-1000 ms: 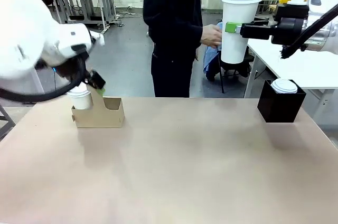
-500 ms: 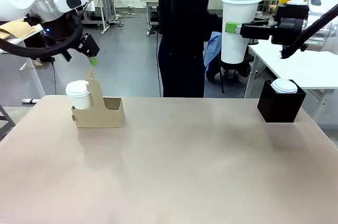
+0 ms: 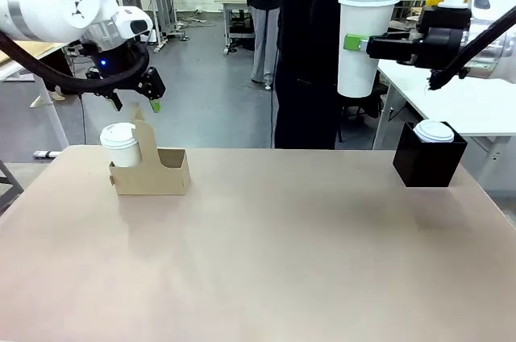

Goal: Pour a drink into a cup and package it in a carrier.
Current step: Position the Cup Carrier in the center of the table.

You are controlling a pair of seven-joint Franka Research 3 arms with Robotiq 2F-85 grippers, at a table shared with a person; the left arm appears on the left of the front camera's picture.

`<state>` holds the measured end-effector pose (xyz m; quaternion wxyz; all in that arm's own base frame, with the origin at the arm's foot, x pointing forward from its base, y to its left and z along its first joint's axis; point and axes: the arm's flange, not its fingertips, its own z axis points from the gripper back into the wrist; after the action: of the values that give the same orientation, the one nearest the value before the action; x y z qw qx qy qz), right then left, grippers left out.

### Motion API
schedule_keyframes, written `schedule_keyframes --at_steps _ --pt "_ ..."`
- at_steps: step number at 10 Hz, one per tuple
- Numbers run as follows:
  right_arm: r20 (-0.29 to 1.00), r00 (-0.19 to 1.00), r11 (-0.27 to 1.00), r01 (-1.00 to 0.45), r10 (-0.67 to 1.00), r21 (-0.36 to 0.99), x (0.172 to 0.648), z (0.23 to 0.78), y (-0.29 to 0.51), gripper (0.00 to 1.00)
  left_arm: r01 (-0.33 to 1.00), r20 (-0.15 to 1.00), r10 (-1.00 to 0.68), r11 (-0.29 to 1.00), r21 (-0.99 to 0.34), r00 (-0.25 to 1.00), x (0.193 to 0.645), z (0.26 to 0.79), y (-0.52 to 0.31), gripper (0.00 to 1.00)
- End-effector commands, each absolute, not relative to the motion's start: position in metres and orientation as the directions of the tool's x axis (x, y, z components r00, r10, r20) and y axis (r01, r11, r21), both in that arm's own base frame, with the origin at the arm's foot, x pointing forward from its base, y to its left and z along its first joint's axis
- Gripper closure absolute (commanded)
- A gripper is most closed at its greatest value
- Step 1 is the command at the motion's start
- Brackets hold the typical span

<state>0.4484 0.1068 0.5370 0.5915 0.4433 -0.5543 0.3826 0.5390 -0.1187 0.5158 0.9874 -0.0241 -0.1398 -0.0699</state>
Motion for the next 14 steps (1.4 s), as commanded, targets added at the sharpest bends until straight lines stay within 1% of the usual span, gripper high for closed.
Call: schedule_keyframes --at_steps 1,2,3,4,6,7,8,10,11,12,13,14 --pt "0.996 0.088 0.326 -0.941 -0.034 0.094 0.448 0.541 0.109 0.19 0.083 0.275 -0.082 0.996 0.007 0.958 0.542 0.518 -0.122 0.18" --pt "0.996 0.088 0.326 -0.941 -0.034 0.094 0.448 0.541 0.109 0.19 0.058 0.264 -0.062 0.998 0.022 0.963 0.546 0.516 -0.122 0.58" --pt "0.996 0.088 0.326 -0.941 -0.034 0.094 0.448 0.541 0.109 0.19 0.045 0.250 -0.052 0.999 0.030 0.967 0.548 0.513 -0.121 0.76" --pt "0.996 0.088 0.326 -0.941 -0.034 0.094 0.448 0.541 0.109 0.19 0.043 0.247 -0.049 0.999 0.031 0.968 0.550 0.513 -0.122 1.00" --pt "0.996 0.088 0.326 -0.941 -0.034 0.094 0.448 0.541 0.109 0.19 0.038 0.242 -0.040 0.999 0.015 0.969 0.551 0.511 -0.124 1.00" --pt "0.996 0.088 0.326 -0.941 -0.034 0.094 0.448 0.541 0.109 0.19 0.026 0.244 -0.029 1.000 0.015 0.969 0.552 0.510 -0.125 0.97" --pt "0.996 0.088 0.326 -0.941 -0.034 0.094 0.448 0.541 0.109 0.19 0.023 0.244 -0.024 1.000 0.008 0.970 0.551 0.508 -0.126 1.00" --pt "0.996 0.088 0.326 -0.941 -0.034 0.094 0.448 0.541 0.109 0.19 0.015 0.241 -0.016 1.000 0.007 0.970 0.552 0.507 -0.124 1.00" --pt "0.996 0.088 0.326 -0.941 -0.034 0.094 0.448 0.541 0.109 0.19 0.009 0.225 -0.009 1.000 0.002 0.974 0.552 0.505 -0.124 1.00" --pt "0.996 0.088 0.326 -0.941 -0.034 0.094 0.448 0.541 0.109 0.19 -0.013 0.171 0.017 1.000 -0.025 0.985 0.552 0.504 -0.121 1.00" --pt "0.996 0.088 0.326 -0.941 -0.034 0.094 0.448 0.541 0.109 0.19 0.039 0.244 -0.037 0.999 -0.001 0.969 0.549 0.504 -0.123 1.00" --pt "0.996 0.088 0.326 -0.941 -0.034 0.094 0.448 0.541 0.109 0.19 0.039 0.244 -0.037 0.999 -0.001 0.969 0.549 0.504 -0.123 1.00"
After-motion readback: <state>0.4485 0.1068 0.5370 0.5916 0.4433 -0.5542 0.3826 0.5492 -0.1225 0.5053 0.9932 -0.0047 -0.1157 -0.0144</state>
